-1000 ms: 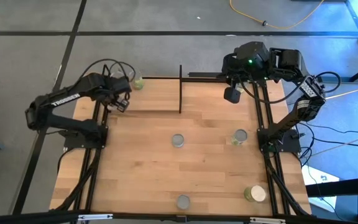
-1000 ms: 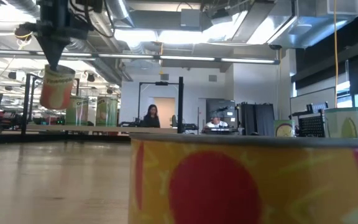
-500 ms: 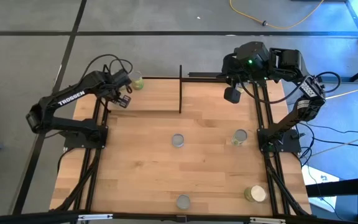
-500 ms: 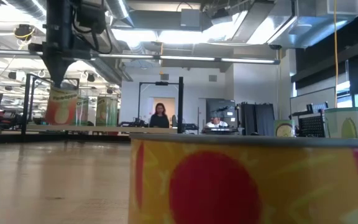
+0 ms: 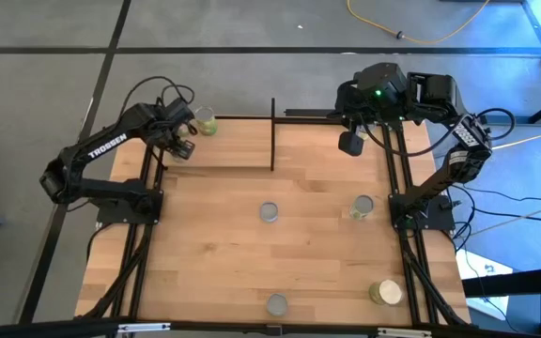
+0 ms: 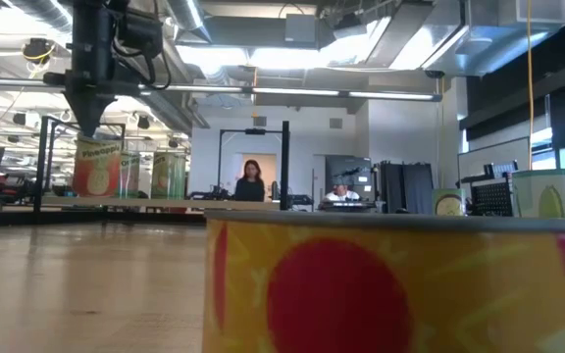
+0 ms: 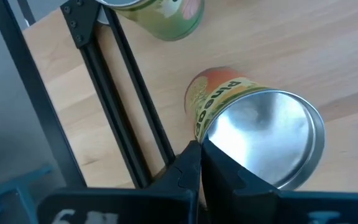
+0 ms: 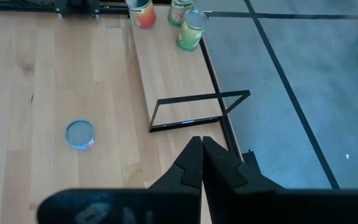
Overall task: Pick and place cans onto a shelf
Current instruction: Put the canned pineapples on the shelf
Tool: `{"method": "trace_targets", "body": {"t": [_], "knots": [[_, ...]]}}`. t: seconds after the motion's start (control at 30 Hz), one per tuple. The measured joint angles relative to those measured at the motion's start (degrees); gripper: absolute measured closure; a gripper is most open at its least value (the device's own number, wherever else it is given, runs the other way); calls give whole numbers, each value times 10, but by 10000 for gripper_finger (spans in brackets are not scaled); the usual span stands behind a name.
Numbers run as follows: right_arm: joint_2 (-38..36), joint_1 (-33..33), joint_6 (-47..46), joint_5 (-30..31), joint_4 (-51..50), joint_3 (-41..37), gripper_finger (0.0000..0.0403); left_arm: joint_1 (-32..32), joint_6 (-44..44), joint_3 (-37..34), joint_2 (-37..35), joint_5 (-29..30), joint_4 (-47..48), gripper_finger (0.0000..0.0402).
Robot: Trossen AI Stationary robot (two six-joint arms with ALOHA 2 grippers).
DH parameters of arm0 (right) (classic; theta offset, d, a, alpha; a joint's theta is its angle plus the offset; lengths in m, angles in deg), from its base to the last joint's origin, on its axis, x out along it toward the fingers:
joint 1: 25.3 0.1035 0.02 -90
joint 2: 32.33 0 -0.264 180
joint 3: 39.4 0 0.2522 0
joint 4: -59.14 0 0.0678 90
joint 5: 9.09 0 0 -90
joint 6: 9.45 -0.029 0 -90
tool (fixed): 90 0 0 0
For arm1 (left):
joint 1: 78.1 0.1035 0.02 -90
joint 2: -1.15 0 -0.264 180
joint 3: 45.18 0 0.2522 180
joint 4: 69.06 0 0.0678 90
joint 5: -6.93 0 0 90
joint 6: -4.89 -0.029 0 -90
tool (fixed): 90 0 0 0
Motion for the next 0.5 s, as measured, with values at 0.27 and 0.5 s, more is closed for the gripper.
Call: {"method": "trace_targets", "body": {"t": [0.27,0.5], "knots": [[0,0,0,0,0,0,396,3,2,-1,0,25,-4,376],[0,0,-1,0,0,0,396,3,2,-1,0,27,-8,360]]}}
